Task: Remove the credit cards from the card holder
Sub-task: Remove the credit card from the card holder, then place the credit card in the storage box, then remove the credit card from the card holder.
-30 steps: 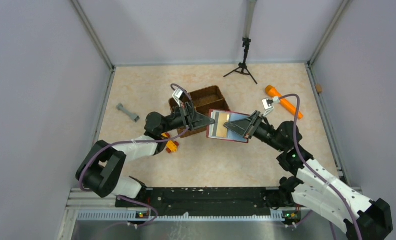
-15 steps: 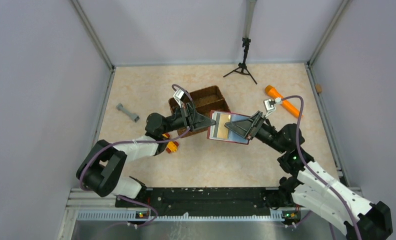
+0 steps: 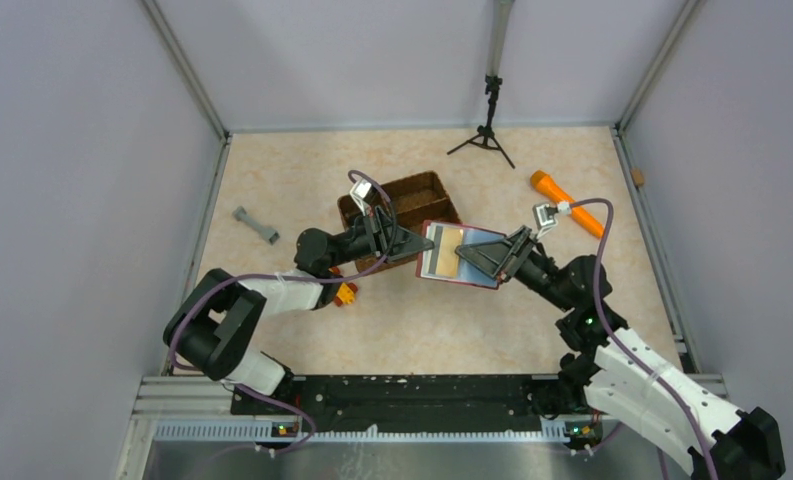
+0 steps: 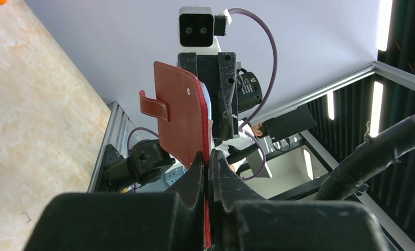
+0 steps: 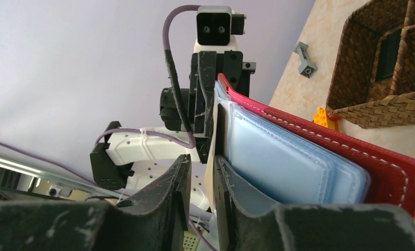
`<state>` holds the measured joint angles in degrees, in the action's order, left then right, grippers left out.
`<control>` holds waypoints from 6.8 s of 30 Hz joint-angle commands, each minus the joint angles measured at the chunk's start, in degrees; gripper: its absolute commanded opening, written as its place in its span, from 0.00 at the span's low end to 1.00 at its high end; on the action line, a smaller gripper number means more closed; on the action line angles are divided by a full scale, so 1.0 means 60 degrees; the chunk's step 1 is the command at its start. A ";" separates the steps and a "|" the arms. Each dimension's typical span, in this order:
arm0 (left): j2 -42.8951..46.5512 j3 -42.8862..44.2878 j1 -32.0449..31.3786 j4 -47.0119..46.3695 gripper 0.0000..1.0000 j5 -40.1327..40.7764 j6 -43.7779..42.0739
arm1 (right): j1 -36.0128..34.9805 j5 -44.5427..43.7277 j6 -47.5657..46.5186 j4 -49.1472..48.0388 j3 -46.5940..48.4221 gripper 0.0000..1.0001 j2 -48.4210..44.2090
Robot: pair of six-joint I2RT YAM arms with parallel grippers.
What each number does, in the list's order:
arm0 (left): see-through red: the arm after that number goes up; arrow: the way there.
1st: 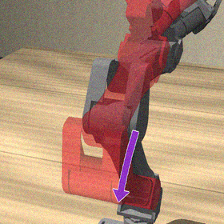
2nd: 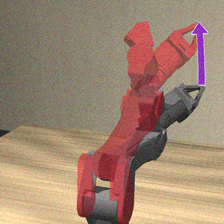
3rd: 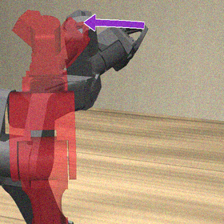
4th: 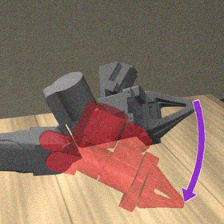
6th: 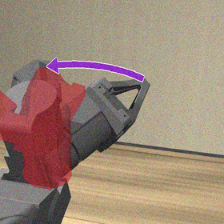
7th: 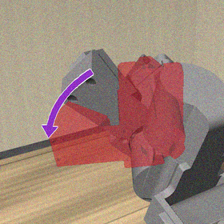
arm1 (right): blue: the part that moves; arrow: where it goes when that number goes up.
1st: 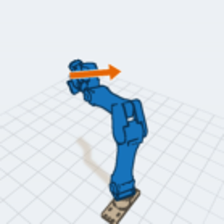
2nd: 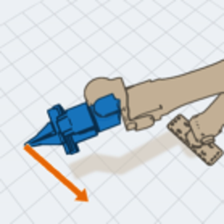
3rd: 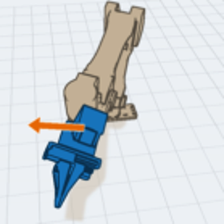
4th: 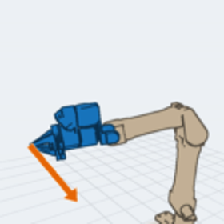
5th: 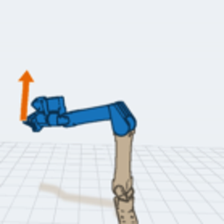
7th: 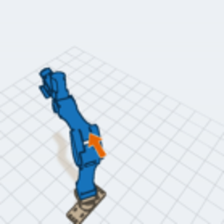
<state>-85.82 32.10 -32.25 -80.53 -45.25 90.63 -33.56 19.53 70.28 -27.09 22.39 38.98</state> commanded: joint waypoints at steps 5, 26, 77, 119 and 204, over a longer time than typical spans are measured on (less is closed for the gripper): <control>0.0135 0.0010 -0.0002 -0.0833 0.00 0.0350 0.0060 | 0.0155 0.0037 0.0135 -0.1000 -0.0096 0.21 -0.0212; 0.0345 0.0048 -0.0020 -0.0500 0.00 0.0285 -0.0180 | 0.0203 0.0623 -0.0547 0.0033 0.0631 0.08 0.0472; 0.4410 0.1000 0.2739 1.0662 0.00 0.0765 -0.5472 | 0.1155 -0.0420 -0.1991 0.2946 0.0913 0.00 -0.0073; 0.7375 0.2958 0.4614 1.6864 0.00 0.4994 -0.9725 | -0.1659 -0.8491 0.4835 0.2047 0.4109 0.00 0.7961; 0.5104 0.0919 0.3203 0.8660 0.00 -0.0202 -0.5494 | -0.3078 -0.1578 -0.6643 0.3770 0.6607 0.64 0.6415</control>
<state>-55.37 37.58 -12.49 -19.90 -47.03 55.05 -49.95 11.62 32.82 -5.93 58.43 75.99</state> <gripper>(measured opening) 0.019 0.655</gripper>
